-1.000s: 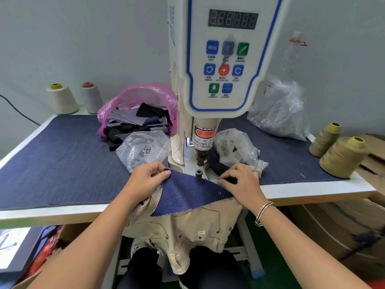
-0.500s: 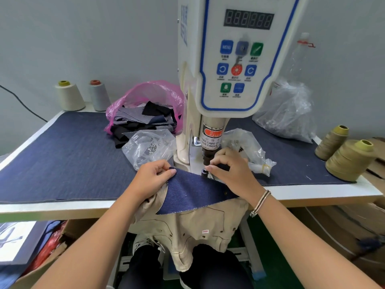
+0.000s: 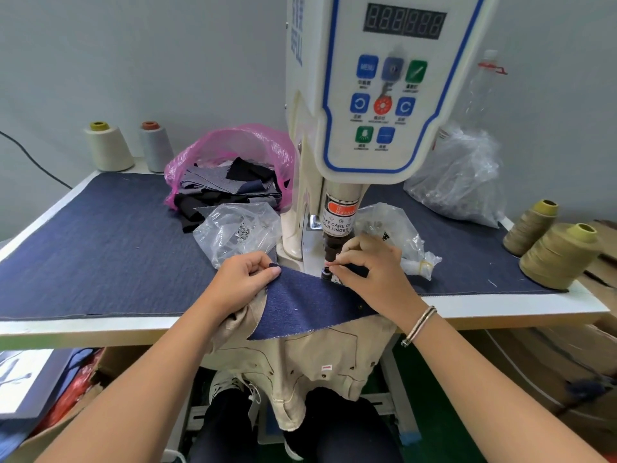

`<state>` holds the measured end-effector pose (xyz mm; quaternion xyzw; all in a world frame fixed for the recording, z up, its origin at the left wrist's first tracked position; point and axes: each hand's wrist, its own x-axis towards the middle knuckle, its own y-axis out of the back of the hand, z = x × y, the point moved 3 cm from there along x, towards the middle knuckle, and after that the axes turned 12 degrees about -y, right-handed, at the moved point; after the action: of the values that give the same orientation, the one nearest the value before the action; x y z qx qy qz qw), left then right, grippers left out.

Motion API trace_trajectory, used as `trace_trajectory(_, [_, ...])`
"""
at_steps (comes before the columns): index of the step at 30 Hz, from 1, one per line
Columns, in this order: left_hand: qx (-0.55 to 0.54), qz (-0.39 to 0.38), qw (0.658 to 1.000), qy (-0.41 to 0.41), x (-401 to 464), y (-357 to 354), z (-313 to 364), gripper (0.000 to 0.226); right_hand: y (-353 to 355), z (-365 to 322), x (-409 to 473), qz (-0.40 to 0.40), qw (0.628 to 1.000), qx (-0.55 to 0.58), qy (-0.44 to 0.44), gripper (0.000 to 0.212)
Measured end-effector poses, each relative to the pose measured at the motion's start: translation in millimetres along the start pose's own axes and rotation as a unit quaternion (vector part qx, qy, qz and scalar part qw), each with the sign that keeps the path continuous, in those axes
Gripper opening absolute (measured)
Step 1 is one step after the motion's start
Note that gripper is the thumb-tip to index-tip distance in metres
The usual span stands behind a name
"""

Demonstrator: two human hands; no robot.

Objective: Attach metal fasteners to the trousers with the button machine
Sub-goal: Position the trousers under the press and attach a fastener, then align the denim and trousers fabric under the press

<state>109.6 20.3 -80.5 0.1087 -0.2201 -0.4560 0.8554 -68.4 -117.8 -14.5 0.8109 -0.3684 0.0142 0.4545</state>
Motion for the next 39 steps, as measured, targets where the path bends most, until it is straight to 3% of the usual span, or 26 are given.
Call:
trace_trajectory(4, [-0.038, -0.006, 0.999, 0.013, 0.2, 0.5, 0.2, 0.016, 5.0, 15.3, -20.7, -0.024, 0.994, 0.083, -0.073, 0.005])
trace_trajectory(7, [-0.080, -0.022, 0.996, 0.025, 0.3, 3.0, 3.4, 0.018, -3.5, 29.8, -36.6, -0.124, 0.980, 0.022, -0.154, 0.013])
trace_trajectory(10, [-0.099, -0.038, 0.994, 0.033, 0.6, 3.8, 10.7, 0.018, -9.1, 37.2, -39.9, -0.177, 0.971, -0.008, -0.161, 0.026])
trace_trajectory(12, [-0.115, -0.042, 0.992, 0.040, 0.3, 4.3, 16.6, 0.023, -6.1, 36.1, -38.9, -0.197, 0.961, 0.085, -0.177, 0.027])
trace_trajectory(15, [-0.156, -0.059, 0.984, 0.061, 0.0, 5.4, 27.5, 0.027, 1.8, 41.3, -36.3, -0.209, 0.894, 0.315, -0.239, 0.033])
trace_trajectory(19, [-0.186, -0.066, 0.978, 0.067, 6.7, -3.5, 41.6, 0.017, 9.1, 51.3, -28.2, -0.182, 0.827, 0.443, -0.296, 0.010])
trace_trajectory(21, [-0.186, -0.054, 0.979, 0.068, 12.0, -10.9, 45.2, 0.015, 10.2, 58.3, -23.7, -0.163, 0.809, 0.474, -0.307, 0.012])
trace_trajectory(28, [-0.201, -0.025, 0.976, 0.079, 18.2, -25.3, 42.3, 0.018, 7.3, 74.6, -16.4, -0.154, 0.827, 0.449, -0.302, 0.024])
trace_trajectory(39, [-0.225, -0.002, 0.971, 0.080, 17.2, -30.4, 41.8, 0.024, 6.9, 80.4, -16.1, -0.158, 0.835, 0.438, -0.293, 0.022])
